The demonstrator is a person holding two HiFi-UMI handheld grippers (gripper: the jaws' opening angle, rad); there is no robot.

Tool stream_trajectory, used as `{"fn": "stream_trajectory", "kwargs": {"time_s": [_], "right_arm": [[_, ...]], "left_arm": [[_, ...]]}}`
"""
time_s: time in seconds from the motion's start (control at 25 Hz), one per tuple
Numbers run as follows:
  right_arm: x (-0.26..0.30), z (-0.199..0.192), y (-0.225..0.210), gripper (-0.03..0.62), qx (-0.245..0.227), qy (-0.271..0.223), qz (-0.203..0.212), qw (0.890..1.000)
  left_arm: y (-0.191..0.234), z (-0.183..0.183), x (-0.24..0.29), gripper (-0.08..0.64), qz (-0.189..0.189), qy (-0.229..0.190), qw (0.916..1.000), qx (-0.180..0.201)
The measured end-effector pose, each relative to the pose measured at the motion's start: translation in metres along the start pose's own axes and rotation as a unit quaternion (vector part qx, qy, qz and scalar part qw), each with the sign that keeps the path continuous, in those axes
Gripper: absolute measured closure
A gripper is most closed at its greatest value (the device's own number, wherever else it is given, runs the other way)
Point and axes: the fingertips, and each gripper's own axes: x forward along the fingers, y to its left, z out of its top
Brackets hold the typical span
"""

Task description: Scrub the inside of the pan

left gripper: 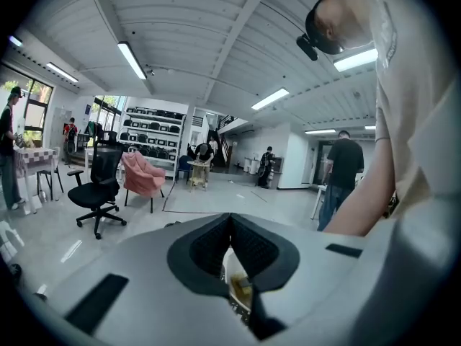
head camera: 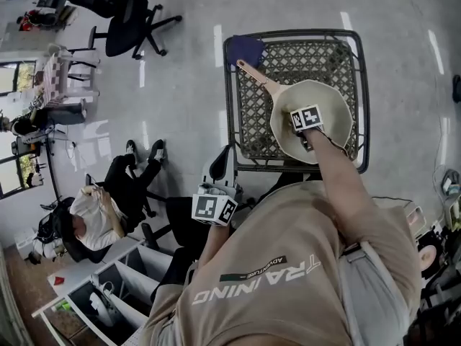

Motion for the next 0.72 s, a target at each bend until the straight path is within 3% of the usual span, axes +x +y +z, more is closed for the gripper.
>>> {"fn": "stream_trajectory", "kwargs": {"time_s": [0.2,0.32,0.48,0.6,0.68,0.72], "right_arm": [[-0.001,0.012,-0.025,0.494,-0.054,-0.020,-0.044,0.997],[-0.017,0.008,-0.053,0.486,-0.056,-0.002,-0.117,0.991],[-0.047,0.020,-0.091,0.486,-0.059,-0.017,-0.228,0.972],[-0.065,0.012,-0.111,0.489,-0.058,0.008,-0.295,0.954],[-0.076,0.004,-0.117,0.493,-0.056,0.022,-0.310,0.949],[-0.076,0.001,-0.112,0.495,-0.074,0.027,-0.297,0.952]], "left_arm": [[0.008,-0.005,0.011,0.541,0.011,0.004,0.9999,0.005],[0.005,-0.010,0.016,0.541,0.007,0.008,0.9999,-0.001],[-0.010,-0.007,0.028,0.541,-0.016,0.002,0.9999,-0.007],[-0.019,0.003,0.036,0.541,-0.031,-0.010,0.9995,-0.002],[-0.025,0.007,0.038,0.541,-0.037,-0.017,0.9992,-0.001],[-0.027,0.008,0.039,0.541,-0.038,-0.020,0.9991,-0.002]]}}
